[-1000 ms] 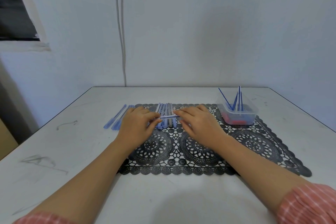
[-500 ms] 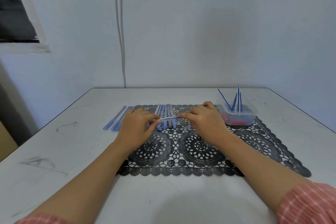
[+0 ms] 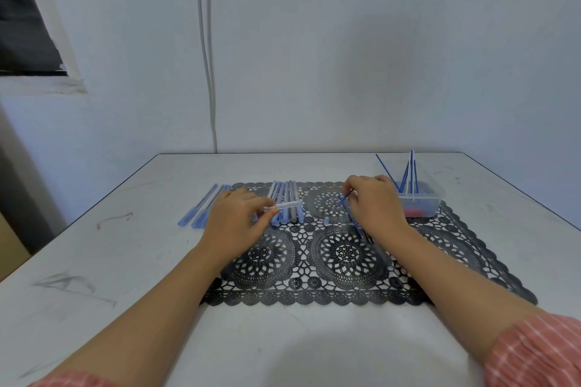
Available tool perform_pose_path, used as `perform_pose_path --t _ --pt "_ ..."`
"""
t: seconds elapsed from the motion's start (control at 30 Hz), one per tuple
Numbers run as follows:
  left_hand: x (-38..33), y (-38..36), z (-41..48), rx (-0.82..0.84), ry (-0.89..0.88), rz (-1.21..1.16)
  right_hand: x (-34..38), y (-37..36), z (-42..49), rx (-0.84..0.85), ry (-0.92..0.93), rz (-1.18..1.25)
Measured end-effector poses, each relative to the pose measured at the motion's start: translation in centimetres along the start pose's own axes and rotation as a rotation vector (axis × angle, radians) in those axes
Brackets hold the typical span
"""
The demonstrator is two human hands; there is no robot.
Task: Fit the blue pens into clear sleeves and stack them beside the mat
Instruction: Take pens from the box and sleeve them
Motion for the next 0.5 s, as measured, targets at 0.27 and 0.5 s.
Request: perform_pose_path --t 0.27,0.5 --pt "0.0 0.0 0.0 -0.007 0.002 -0.024 -0.7 -3.7 -0.4 0.29 0.052 0.25" --pt "0.2 0.0 0.0 -0.007 0.007 -0.034 -0.8 -5.0 -0.6 0.361 0.113 0.249"
Point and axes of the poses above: each hand's wrist, its own z-axis towards the middle knuckle, its own y-axis out of the back of the hand, x = y × z, the point moved 9 cm from there along z, towards the middle knuckle
